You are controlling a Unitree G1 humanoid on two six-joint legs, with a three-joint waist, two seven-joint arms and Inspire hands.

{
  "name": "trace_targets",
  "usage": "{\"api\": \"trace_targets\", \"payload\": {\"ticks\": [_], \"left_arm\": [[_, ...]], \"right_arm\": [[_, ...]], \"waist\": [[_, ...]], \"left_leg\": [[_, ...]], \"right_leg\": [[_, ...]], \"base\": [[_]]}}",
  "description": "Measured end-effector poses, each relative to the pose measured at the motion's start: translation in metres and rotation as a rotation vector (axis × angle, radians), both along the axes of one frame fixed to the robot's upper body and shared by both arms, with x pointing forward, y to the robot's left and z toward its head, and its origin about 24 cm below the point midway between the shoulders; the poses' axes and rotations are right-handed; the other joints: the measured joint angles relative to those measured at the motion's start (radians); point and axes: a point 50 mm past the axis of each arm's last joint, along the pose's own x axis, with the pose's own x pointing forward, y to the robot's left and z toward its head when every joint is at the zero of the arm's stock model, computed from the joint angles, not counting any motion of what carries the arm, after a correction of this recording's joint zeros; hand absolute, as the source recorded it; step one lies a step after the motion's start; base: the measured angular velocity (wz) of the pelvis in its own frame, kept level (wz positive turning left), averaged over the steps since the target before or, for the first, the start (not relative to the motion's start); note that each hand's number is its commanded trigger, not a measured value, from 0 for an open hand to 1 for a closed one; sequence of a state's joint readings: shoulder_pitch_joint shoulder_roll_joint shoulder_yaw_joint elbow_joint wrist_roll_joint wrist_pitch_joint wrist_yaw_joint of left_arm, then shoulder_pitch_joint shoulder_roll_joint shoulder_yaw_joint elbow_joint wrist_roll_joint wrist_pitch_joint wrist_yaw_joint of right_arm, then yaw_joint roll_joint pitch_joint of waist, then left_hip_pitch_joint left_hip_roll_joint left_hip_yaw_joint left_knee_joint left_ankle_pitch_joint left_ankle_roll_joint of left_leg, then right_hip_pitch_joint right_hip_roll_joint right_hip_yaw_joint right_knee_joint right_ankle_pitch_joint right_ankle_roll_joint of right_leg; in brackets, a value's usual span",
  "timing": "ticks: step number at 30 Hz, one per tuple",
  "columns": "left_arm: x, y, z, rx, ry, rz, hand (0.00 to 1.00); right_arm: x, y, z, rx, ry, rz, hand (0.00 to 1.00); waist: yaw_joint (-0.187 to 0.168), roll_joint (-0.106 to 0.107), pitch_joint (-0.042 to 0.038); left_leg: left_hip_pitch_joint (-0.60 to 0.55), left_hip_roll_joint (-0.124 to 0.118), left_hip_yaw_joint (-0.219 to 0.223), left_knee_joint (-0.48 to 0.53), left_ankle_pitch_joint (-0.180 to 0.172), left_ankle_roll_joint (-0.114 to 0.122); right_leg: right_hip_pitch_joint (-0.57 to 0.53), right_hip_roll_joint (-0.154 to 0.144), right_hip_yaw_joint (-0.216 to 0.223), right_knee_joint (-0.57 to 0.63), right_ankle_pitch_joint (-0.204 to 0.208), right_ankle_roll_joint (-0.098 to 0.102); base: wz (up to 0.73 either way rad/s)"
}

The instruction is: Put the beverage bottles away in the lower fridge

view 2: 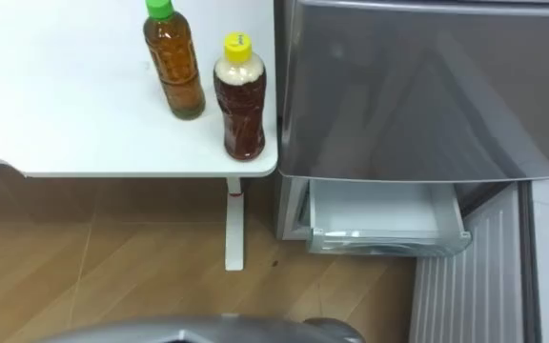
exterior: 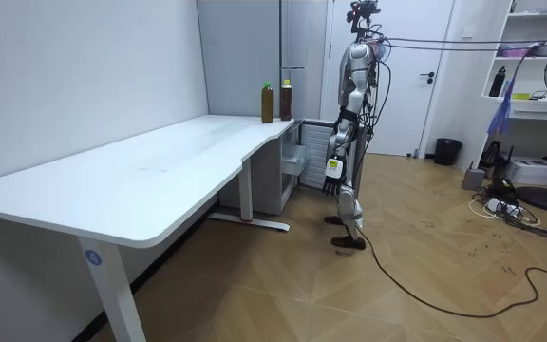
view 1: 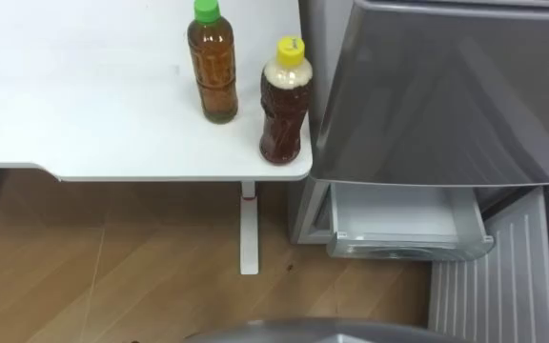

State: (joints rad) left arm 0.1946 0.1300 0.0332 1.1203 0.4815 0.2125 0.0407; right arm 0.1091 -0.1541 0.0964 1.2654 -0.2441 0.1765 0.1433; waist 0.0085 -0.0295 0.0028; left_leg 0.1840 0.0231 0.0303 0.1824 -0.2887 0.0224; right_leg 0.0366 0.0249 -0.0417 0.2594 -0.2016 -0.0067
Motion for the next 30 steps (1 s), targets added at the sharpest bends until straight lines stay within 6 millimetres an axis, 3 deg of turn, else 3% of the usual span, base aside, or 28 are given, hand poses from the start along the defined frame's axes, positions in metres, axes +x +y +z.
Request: {"api": "trace_targets", "payload": {"ticks": [10,20,30], "left_arm": [[0.001,0.001,0.0,0.016,-0.009,0.002,0.0],[0.001,0.002,0.0,0.035,-0.018,0.024,0.0],[-0.006,0.004,0.001,0.068,-0.09,0.34,0.0]], "right_arm": [[0.002,-0.001,0.0,-0.022,-0.014,0.002,0.0],[0.005,-0.001,0.0,-0.031,-0.022,0.002,0.0],[-0.006,-0.001,-0.001,-0.053,0.008,-0.015,0.0]], "waist": [[0.0,-0.006,-0.0055],[-0.003,-0.005,0.0008],[-0.001,0.002,-0.0009]], "left_leg": [[0.003,0.0,-0.001,0.007,0.0,0.0],[0.002,0.0,-0.004,0.005,0.0,0.0],[0.003,0.001,-0.004,-0.001,0.0,0.0]], "right_leg": [[0.017,-0.001,-0.003,-0.011,0.001,0.001],[0.018,-0.004,-0.014,-0.021,0.001,0.001],[0.02,-0.002,-0.014,-0.018,0.001,0.001]], "base": [[0.0],[0.02],[0.01]]}}
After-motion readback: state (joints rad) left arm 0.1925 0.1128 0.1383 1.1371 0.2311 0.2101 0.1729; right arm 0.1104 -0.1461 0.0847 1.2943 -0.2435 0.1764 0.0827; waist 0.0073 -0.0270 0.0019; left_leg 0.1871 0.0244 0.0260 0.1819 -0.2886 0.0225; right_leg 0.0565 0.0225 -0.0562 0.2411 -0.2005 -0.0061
